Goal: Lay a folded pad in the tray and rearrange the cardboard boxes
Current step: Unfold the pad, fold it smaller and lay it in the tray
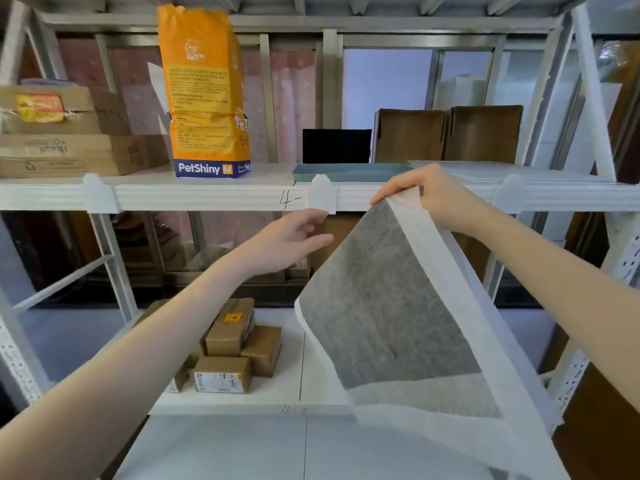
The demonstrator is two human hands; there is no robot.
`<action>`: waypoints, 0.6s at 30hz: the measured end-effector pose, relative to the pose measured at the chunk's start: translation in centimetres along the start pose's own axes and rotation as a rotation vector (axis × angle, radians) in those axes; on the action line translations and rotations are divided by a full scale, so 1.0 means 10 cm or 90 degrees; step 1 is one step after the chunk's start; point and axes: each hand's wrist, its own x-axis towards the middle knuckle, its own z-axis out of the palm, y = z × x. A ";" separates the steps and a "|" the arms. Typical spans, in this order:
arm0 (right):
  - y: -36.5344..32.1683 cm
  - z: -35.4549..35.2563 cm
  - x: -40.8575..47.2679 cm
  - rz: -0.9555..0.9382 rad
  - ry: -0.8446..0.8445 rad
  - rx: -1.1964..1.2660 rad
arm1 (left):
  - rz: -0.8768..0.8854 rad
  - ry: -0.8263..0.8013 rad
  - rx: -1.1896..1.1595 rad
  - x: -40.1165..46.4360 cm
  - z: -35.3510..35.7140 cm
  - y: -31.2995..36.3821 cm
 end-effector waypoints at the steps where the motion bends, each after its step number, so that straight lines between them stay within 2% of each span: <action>1: -0.05 0.00 0.00 -0.007 -0.008 -0.006 | -0.001 -0.026 -0.006 0.05 0.02 0.02; 5: -0.20 0.02 -0.02 -0.045 -0.046 -0.032 | 0.029 -0.108 -0.095 0.20 0.09 0.14; 9: -0.24 0.04 -0.02 -0.056 -0.030 -0.056 | 0.008 -0.162 -0.209 0.23 0.12 0.25; 15: -0.09 0.06 -0.06 0.028 -0.028 -0.037 | 0.012 -0.066 -0.262 0.26 0.14 0.10; 18: -0.13 0.03 -0.07 0.152 -0.020 0.026 | -0.009 -0.042 -0.255 0.25 0.08 0.00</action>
